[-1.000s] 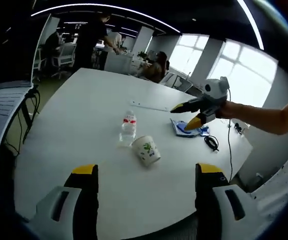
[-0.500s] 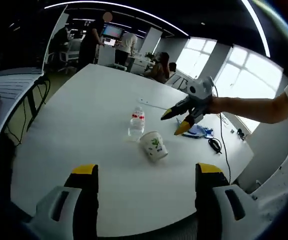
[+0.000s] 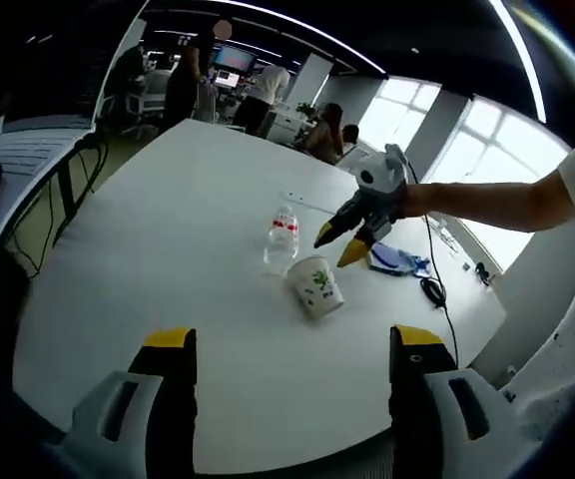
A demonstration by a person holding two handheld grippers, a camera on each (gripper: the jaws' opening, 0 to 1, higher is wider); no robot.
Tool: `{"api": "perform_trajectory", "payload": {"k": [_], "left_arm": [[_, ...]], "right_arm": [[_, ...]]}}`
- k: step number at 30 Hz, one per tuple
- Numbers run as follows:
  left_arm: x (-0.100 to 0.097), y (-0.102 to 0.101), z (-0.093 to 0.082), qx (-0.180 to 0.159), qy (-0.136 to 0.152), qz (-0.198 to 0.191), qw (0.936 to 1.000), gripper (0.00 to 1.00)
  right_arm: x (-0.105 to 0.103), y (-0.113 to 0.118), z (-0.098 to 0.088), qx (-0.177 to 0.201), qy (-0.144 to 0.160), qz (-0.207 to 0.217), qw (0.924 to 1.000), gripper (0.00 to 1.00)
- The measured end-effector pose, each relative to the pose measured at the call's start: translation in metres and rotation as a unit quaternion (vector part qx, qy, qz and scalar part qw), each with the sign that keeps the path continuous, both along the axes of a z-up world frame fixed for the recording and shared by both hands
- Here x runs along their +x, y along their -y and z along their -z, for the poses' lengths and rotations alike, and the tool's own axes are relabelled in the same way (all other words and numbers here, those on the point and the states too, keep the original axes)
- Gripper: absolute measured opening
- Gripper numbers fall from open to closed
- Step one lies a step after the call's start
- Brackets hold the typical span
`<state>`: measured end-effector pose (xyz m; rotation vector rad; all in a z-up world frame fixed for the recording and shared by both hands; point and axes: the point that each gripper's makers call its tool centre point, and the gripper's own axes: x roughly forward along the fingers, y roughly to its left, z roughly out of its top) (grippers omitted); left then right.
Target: Arrange the tabletop items into an orderly group along one side of the table until the central work area is clear of visible clutter.
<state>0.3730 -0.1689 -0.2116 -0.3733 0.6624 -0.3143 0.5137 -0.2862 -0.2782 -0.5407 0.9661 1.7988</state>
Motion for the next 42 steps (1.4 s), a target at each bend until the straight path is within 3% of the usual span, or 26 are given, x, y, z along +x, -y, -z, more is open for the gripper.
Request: {"api": "perform_trajectory", "payload": {"k": [8, 12, 17, 23, 31, 35, 42], "left_arm": [[0.0, -0.005, 0.008, -0.001, -0.003, -0.005, 1.0, 0.8], [0.0, -0.007, 0.011, -0.003, -0.006, -0.007, 1.0, 0.8], [0.003, -0.009, 0.012, -0.003, -0.005, -0.011, 0.9999, 0.79], [0.006, -0.008, 0.014, -0.004, -0.006, -0.009, 0.9999, 0.78], [0.008, -0.004, 0.013, -0.007, -0.005, -0.003, 1.0, 0.78], [0.008, 0.0, 0.011, -0.007, -0.003, 0.001, 1.0, 0.78], [0.008, 0.002, 0.009, -0.008, -0.001, 0.006, 1.0, 0.78]], "right_arm": [[0.0, -0.007, 0.009, -0.019, -0.038, -0.031, 0.9986, 0.21], [-0.006, -0.008, 0.008, -0.03, -0.081, -0.043, 0.9954, 0.16], [-0.011, -0.004, 0.014, -0.046, -0.093, -0.058, 0.9928, 0.1], [-0.015, -0.003, 0.01, -0.05, -0.108, -0.065, 0.9908, 0.06], [-0.039, 0.007, -0.008, -0.065, -0.169, -0.073, 0.9807, 0.0], [-0.054, 0.013, -0.014, -0.069, -0.18, -0.088, 0.9772, 0.0], [-0.068, 0.024, -0.017, -0.069, -0.167, -0.099, 0.9785, 0.0]]}}
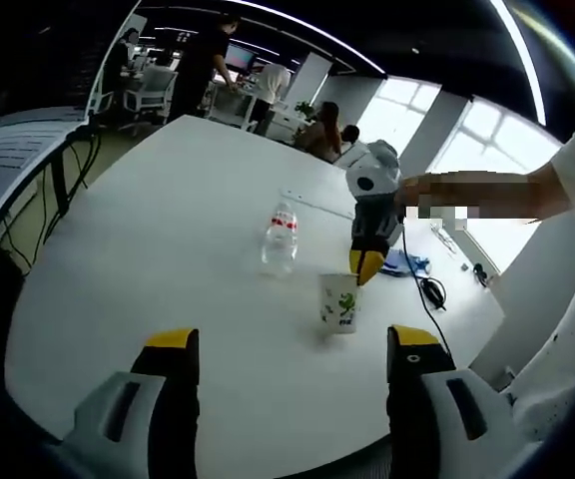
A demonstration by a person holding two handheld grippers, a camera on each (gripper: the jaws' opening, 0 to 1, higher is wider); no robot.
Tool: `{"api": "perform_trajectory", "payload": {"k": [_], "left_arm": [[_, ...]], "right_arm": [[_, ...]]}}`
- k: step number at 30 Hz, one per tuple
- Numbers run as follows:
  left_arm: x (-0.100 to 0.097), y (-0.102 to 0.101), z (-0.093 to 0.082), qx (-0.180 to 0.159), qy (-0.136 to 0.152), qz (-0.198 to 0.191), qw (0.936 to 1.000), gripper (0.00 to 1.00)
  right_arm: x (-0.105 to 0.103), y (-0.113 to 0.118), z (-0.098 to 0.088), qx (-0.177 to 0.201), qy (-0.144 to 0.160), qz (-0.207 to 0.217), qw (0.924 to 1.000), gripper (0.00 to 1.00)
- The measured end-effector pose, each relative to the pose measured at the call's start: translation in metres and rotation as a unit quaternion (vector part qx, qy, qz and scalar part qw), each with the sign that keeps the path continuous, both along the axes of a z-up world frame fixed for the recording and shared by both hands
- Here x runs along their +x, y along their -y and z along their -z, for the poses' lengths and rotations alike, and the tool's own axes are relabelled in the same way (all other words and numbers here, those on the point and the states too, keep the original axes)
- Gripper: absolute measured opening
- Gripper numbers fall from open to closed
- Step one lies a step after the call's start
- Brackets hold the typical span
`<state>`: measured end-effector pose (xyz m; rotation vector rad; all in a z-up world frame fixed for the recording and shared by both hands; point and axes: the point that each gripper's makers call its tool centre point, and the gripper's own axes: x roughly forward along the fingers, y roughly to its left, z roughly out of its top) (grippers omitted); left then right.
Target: Arrange the tabletop items into an orderly group along one side of the table until the central work area is clear of visible clutter.
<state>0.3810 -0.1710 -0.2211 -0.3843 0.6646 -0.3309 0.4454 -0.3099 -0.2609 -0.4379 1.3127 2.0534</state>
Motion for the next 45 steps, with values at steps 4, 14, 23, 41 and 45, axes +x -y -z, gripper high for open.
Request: {"api": "perform_trajectory", "payload": {"k": [4, 14, 23, 41, 45], "left_arm": [[0.0, 0.003, -0.001, 0.001, 0.0, 0.004, 1.0, 0.78], [0.007, 0.015, -0.008, 0.0, 0.008, 0.024, 0.9997, 0.78], [0.015, 0.027, -0.014, 0.002, 0.015, 0.047, 0.9988, 0.78], [0.018, 0.036, -0.016, 0.0, 0.017, 0.061, 0.998, 0.77], [0.018, 0.035, -0.013, 0.002, 0.013, 0.06, 0.9981, 0.77]], "right_arm": [[0.001, 0.003, -0.007, 0.019, 0.02, 0.026, 0.9993, 0.0], [0.019, 0.02, -0.031, 0.066, 0.086, 0.112, 0.9878, 0.0], [0.063, 0.05, -0.058, 0.081, 0.196, 0.192, 0.9581, 0.0], [0.153, 0.119, -0.054, 0.003, 0.409, 0.189, 0.8929, 0.0], [0.154, 0.126, -0.038, -0.015, 0.42, 0.163, 0.8928, 0.0]]}}
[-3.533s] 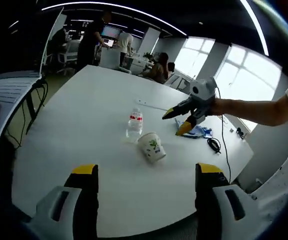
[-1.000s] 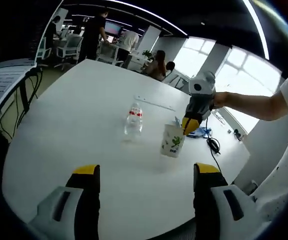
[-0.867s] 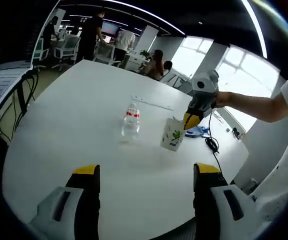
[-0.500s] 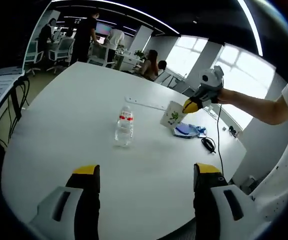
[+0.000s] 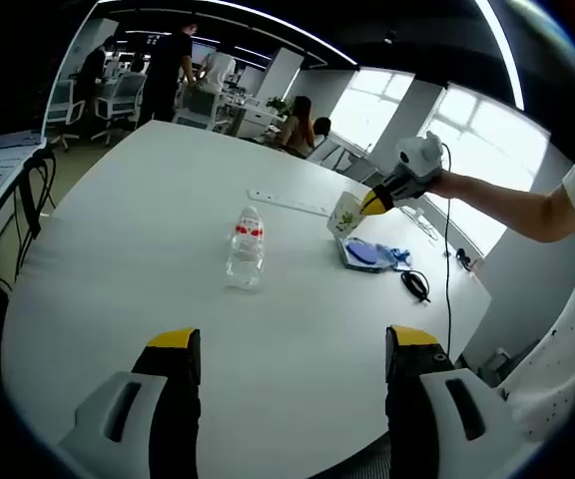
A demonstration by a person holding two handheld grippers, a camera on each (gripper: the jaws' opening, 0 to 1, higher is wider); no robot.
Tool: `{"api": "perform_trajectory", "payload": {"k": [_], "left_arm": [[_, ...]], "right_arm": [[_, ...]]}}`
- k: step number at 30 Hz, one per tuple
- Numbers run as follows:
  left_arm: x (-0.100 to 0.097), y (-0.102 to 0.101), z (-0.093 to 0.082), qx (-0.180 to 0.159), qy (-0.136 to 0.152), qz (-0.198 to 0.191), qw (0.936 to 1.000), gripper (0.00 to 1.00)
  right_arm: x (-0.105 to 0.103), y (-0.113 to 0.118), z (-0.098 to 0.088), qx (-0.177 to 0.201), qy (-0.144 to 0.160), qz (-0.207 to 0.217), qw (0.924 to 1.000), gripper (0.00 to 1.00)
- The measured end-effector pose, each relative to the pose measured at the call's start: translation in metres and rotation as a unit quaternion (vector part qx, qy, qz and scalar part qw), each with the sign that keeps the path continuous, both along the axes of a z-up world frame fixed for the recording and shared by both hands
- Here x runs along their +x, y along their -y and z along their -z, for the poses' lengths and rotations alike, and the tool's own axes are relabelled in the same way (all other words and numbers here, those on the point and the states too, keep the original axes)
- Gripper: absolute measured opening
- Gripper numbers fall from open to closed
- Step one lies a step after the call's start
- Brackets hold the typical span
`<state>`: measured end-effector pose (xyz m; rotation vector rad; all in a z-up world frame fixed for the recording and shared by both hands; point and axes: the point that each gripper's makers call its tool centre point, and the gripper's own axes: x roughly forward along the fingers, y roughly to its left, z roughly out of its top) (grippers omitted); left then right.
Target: Arrange the tabletop items into an orderly group along one side of the table until the central work area is clear of visible clutter.
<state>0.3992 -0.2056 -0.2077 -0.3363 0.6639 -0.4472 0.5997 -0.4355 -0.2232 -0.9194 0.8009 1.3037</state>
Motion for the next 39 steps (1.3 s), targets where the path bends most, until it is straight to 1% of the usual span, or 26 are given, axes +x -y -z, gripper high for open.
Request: {"api": "perform_trajectory", "payload": {"k": [5, 10, 13, 15, 17, 22, 26, 30, 33, 38, 39], "left_arm": [[0.001, -0.002, 0.002, 0.001, -0.002, -0.001, 1.0, 0.77], [0.003, -0.003, 0.003, 0.001, -0.006, -0.001, 1.0, 0.77], [0.003, -0.003, 0.004, 0.001, -0.007, -0.002, 1.0, 0.77], [0.003, -0.003, 0.004, 0.001, -0.007, -0.002, 1.0, 0.77], [0.003, -0.003, 0.006, 0.002, -0.009, -0.001, 1.0, 0.77], [0.004, -0.003, 0.008, 0.004, -0.012, 0.0, 0.9999, 0.77], [0.005, -0.002, 0.007, 0.002, -0.011, -0.001, 0.9999, 0.77], [0.005, -0.002, 0.008, 0.005, -0.013, 0.0, 0.9999, 0.77], [0.005, -0.002, 0.008, 0.003, -0.013, 0.0, 0.9999, 0.77], [0.006, -0.001, 0.007, 0.003, -0.013, -0.001, 0.9999, 0.77], [0.007, -0.001, 0.007, 0.004, -0.012, 0.0, 0.9999, 0.77]], "right_arm": [[0.004, 0.004, 0.015, -0.015, 0.01, -0.011, 0.9998, 0.0], [0.003, 0.004, 0.029, -0.025, 0.001, -0.019, 0.9995, 0.0], [0.004, 0.007, 0.036, -0.034, 0.002, -0.022, 0.9992, 0.0], [0.005, 0.008, 0.039, -0.036, 0.006, -0.026, 0.999, 0.0], [0.003, 0.007, 0.042, -0.036, -0.001, -0.026, 0.999, 0.0], [0.002, 0.01, 0.05, -0.042, -0.004, -0.026, 0.9988, 0.0], [0.003, 0.012, 0.053, -0.044, 0.002, -0.028, 0.9986, 0.0], [0.002, 0.011, 0.055, -0.037, -0.006, -0.022, 0.9991, 0.0], [0.002, 0.013, 0.057, -0.038, -0.004, -0.023, 0.999, 0.0], [-0.001, 0.014, 0.058, -0.037, -0.013, -0.017, 0.9991, 0.05], [0.0, 0.014, 0.058, -0.039, -0.01, -0.018, 0.999, 0.05]]}}
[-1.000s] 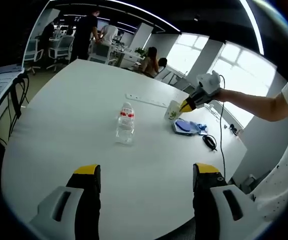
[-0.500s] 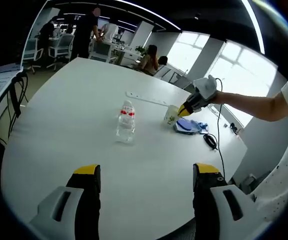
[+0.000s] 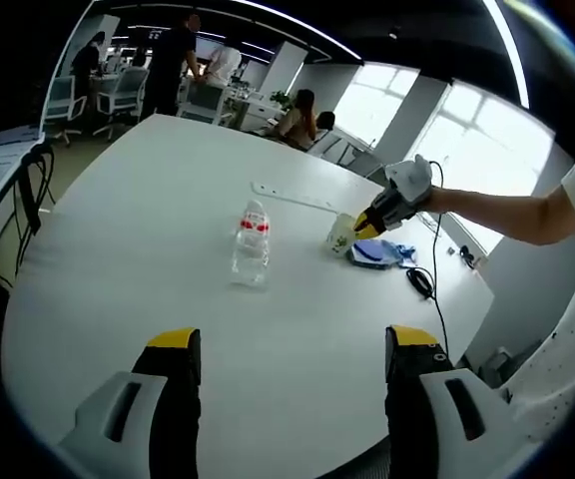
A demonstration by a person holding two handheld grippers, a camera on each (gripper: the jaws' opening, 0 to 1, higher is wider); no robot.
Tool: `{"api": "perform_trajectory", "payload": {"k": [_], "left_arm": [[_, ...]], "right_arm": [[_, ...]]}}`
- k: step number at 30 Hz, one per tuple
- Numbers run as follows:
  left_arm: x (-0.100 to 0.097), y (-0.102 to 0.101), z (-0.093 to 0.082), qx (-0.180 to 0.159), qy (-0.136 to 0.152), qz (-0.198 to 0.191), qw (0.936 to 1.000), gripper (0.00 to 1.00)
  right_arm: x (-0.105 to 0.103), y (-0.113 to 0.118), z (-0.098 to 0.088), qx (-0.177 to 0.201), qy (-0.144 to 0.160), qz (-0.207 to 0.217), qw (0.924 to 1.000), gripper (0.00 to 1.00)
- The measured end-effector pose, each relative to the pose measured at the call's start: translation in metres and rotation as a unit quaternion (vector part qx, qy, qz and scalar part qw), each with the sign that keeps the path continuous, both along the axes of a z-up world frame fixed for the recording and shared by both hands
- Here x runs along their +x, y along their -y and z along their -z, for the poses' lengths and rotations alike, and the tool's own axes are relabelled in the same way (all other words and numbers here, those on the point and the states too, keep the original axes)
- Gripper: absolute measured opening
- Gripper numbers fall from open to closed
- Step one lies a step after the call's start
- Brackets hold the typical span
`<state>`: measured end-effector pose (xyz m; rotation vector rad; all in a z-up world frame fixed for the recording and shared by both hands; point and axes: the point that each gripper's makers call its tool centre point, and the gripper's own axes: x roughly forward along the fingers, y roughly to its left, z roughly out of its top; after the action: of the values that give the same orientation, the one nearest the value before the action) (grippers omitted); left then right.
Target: Arrange the tabletop items into an orderly group along one side of the table until the central work area is clear of visible clutter.
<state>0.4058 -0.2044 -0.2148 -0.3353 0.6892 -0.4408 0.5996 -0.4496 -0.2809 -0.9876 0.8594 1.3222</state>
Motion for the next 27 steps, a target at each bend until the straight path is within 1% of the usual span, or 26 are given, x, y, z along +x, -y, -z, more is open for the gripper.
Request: {"api": "perform_trajectory", "payload": {"k": [4, 12, 17, 22, 27], "left_arm": [[0.0, 0.0, 0.0, -0.001, 0.0, -0.001, 1.0, 0.77], [0.0, 0.001, -0.001, 0.0, 0.001, -0.002, 1.0, 0.77], [-0.001, 0.0, -0.001, 0.001, 0.001, -0.002, 1.0, 0.77], [-0.001, 0.001, -0.003, 0.001, 0.002, -0.001, 1.0, 0.77], [-0.001, 0.003, -0.005, 0.0, 0.004, 0.0, 1.0, 0.77]], "right_arm": [[-0.001, -0.001, -0.001, 0.005, -0.001, 0.0, 1.0, 0.11], [-0.002, -0.001, 0.0, 0.006, -0.001, -0.001, 1.0, 0.17], [0.0, 0.0, -0.003, 0.01, 0.002, 0.002, 0.9999, 0.19], [0.0, 0.0, -0.008, 0.02, -0.002, 0.013, 0.9997, 0.25], [-0.002, -0.001, -0.012, 0.029, -0.005, 0.019, 0.9994, 0.27]]}}
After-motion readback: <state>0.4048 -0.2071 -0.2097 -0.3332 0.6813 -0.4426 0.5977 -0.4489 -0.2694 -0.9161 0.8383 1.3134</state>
